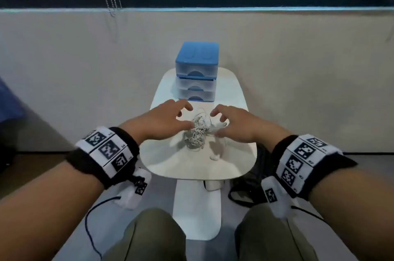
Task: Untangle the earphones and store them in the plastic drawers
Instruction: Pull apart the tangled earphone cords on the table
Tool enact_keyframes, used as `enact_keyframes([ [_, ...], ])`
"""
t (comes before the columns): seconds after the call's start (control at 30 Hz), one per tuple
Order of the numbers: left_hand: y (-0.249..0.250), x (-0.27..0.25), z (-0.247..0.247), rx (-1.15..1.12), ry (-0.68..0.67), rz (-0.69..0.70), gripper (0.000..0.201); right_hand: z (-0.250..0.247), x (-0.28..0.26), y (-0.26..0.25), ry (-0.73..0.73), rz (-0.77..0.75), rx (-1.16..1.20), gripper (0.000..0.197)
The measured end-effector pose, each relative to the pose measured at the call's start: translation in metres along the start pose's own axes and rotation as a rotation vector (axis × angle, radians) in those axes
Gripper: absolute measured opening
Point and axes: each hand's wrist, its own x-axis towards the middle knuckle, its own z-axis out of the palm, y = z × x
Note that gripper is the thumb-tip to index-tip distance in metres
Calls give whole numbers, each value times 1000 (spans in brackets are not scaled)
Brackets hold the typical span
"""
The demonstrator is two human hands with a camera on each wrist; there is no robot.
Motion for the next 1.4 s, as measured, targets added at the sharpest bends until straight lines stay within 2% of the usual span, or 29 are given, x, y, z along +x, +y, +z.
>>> enact_keyframes([
  [0.07, 0, 14, 6, -1, -58, -62, 55, 9, 11, -4, -39, 25, -44, 55],
  [0.13, -3, 30, 13, -34, -79, -77, 57, 17, 23, -3, -59, 22, -31, 58],
  [0.27, -11, 66, 13, -151, 25, -133, 64, 9, 56, -1, -12, 25, 86, 76],
  [0.33, -15, 78, 12, -215, 99, -234, 62, 5, 71, 1, 22, 31, 161, 76],
  [0.43, -21, 91, 9, -287, 156, -303, 50, 0, 87, 7, 22, 67, 262, 78],
  [0.6, -25, 104, 7, -453, 113, -298, 39, 1, 97, 11, -20, 69, 264, 78],
  [0.8, -24, 102, 16, -545, 108, -299, 46, -4, 111, 16, -70, 75, 317, 70],
  [1.0, -11, 94, 18, -387, -14, -405, 40, -12, 115, 22, -208, 54, 392, 70],
  [1.1, -3, 89, 12, -372, -136, -455, 34, -15, 114, 21, -272, 27, 370, 70],
  [1.17, 2, 86, 10, -360, -241, -469, 42, -16, 114, 20, -319, 18, 348, 68],
  [1.3, 10, 86, 11, -304, -379, -459, 52, -16, 115, 18, -366, 33, 333, 46],
  [1.4, 11, 91, 14, -303, -403, -454, 52, -18, 117, 17, -366, 70, 351, 37],
])
